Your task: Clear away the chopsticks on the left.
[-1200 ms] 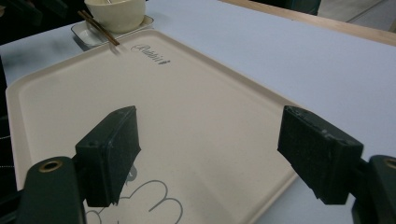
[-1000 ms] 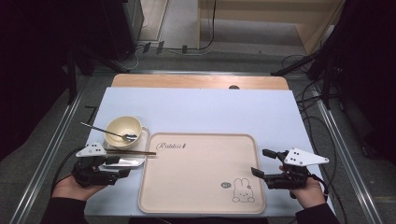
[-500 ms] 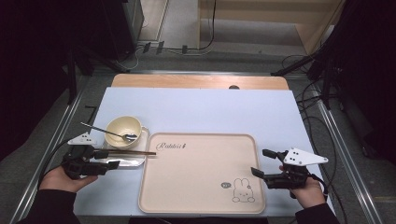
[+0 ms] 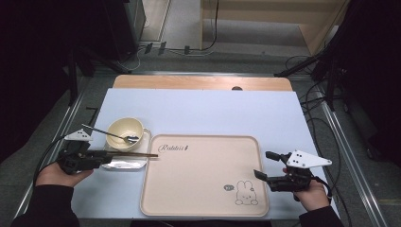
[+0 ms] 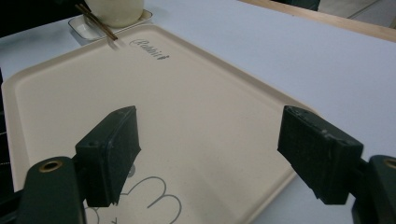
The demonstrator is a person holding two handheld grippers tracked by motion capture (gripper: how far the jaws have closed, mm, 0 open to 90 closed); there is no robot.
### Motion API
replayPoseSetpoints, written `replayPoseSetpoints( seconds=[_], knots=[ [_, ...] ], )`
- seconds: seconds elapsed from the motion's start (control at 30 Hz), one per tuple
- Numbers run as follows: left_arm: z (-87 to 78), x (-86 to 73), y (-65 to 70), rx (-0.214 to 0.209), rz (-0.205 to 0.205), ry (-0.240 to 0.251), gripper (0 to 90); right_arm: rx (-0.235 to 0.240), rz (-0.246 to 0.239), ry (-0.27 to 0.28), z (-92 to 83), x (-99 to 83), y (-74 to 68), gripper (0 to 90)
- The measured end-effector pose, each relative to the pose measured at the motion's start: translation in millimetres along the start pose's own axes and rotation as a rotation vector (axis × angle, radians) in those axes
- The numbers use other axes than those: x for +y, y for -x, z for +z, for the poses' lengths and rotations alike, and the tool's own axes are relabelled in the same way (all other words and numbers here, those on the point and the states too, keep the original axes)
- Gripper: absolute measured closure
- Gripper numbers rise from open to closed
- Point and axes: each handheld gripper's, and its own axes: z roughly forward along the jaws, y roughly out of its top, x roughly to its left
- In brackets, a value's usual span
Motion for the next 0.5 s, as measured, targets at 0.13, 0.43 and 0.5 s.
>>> replayPoseSetpoints(
  seconds=[0.13, 0.43, 0.5],
  knots=[
    [5.9, 2.1, -8.9, 0.003, -0.041, -0.03, 90.0, 0.0, 0.0, -0.004, 0.5, -0.1, -0.4, 20.7],
    [23.7, 5.8, -24.7, 0.04, -0.08, -0.047, 90.0, 0.002, -0.003, -0.004, 0.5, 0.0, -1.0, 20.7],
    [24.8, 6.3, -25.4, 0.048, -0.081, -0.051, 90.0, 0.002, -0.003, -0.004, 0.6, 0.0, -0.9, 20.7]
  ],
)
